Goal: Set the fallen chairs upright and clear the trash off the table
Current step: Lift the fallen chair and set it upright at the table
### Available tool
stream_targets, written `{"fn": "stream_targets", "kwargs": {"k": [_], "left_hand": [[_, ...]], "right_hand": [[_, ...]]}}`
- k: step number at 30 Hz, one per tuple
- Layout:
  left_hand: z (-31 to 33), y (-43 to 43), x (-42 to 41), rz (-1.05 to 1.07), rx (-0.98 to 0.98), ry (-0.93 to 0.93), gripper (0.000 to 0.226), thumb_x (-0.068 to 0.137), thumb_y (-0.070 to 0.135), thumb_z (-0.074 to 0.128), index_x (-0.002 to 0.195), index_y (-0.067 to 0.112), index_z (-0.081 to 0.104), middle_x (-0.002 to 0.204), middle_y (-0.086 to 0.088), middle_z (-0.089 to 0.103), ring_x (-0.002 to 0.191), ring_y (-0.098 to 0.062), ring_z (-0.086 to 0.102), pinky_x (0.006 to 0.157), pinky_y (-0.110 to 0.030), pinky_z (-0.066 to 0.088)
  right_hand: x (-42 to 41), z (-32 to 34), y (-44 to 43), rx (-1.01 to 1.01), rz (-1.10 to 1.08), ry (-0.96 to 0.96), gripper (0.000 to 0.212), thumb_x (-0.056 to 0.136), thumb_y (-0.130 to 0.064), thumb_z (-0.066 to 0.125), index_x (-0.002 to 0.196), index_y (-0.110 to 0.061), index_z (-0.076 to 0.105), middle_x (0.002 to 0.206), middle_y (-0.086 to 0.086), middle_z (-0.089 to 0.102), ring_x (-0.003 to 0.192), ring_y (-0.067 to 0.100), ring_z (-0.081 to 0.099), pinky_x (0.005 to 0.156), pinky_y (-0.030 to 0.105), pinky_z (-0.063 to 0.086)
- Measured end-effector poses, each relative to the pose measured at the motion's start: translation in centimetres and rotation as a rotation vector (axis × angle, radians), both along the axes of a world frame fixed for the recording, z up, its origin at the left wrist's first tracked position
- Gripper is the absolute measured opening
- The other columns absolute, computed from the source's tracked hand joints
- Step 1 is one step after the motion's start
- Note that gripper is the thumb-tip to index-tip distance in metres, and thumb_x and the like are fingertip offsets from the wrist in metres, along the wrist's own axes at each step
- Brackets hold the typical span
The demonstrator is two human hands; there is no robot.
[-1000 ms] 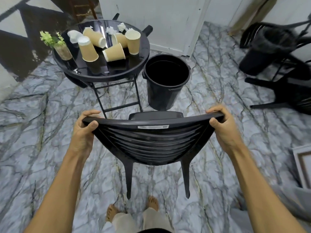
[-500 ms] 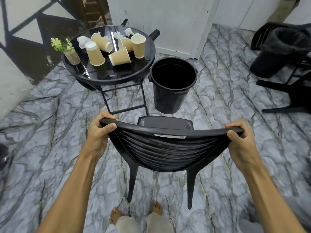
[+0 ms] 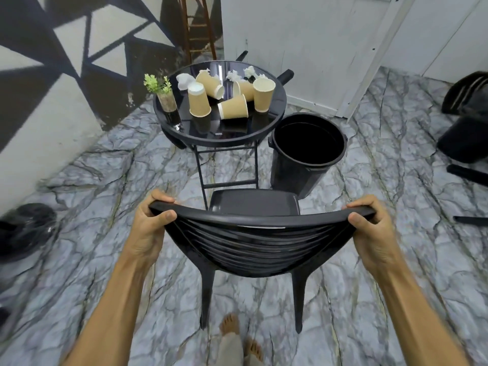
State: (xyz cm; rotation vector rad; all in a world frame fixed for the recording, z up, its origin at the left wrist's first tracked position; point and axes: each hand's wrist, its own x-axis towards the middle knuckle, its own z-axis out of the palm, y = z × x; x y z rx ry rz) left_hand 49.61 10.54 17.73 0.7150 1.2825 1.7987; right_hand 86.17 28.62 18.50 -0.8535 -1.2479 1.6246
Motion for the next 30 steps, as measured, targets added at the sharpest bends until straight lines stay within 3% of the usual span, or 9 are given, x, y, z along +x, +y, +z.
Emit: {"fn": "stream_targets", "kwargs": {"k": [6, 11, 16, 23, 30], "left_hand": [[0.1, 0.1, -4.1, 0.09, 0.003, 0.007, 0.024, 0.066, -0.001, 0.065, 0.075, 0.021, 0.065, 0.076, 0.004, 0.069, 0.071, -0.01, 0.066, 0.067, -0.021, 0.055], [0.0, 1.6, -7.7, 0.124, -0.017, 0.009, 0.027, 0.056, 0.014, 0.076, 0.078, 0.016, 0.06, 0.075, 0.004, 0.07, 0.071, -0.01, 0.065, 0.068, -0.02, 0.054], [-0.5, 3.7, -10.0, 0.166, -0.034, 0.004, 0.022, 0.067, -0.004, 0.061, 0.081, 0.011, 0.055, 0.073, 0.005, 0.07, 0.068, -0.009, 0.066, 0.066, -0.02, 0.055], [-0.9, 6.8, -11.5, 0.2, -0.036, -0.001, 0.022, 0.066, -0.007, 0.058, 0.081, 0.008, 0.052, 0.073, 0.005, 0.069, 0.068, -0.008, 0.065, 0.065, -0.019, 0.053], [-1.5, 8.7, -12.3, 0.22, -0.033, -0.017, 0.024, 0.068, -0.006, 0.059, 0.077, 0.015, 0.06, 0.075, 0.004, 0.069, 0.07, -0.01, 0.065, 0.068, -0.021, 0.054]], "right_hand": [[-5.6, -0.1, 2.9, -0.004, 0.082, -0.004, 0.015, 0.071, -0.007, 0.067, 0.08, -0.018, 0.064, 0.08, 0.001, 0.059, 0.072, 0.012, 0.057, 0.062, 0.02, 0.049], [-9.8, -0.5, 5.6, -0.003, 0.128, -0.006, 0.016, 0.069, -0.009, 0.07, 0.08, -0.02, 0.065, 0.084, 0.003, 0.062, 0.075, 0.015, 0.06, 0.066, 0.021, 0.051], [-12.8, -1.3, 8.4, -0.02, 0.156, 0.012, 0.016, 0.072, -0.006, 0.068, 0.082, -0.017, 0.063, 0.085, 0.005, 0.063, 0.078, 0.02, 0.059, 0.069, 0.024, 0.052], [-15.2, -2.2, 12.8, -0.024, 0.199, 0.028, 0.015, 0.072, -0.005, 0.067, 0.081, -0.017, 0.063, 0.084, 0.002, 0.063, 0.078, 0.014, 0.06, 0.069, 0.02, 0.051], [-16.7, -2.6, 15.9, -0.012, 0.238, 0.039, 0.016, 0.072, -0.005, 0.068, 0.081, -0.019, 0.064, 0.084, 0.001, 0.063, 0.078, 0.013, 0.06, 0.071, 0.019, 0.05]]}}
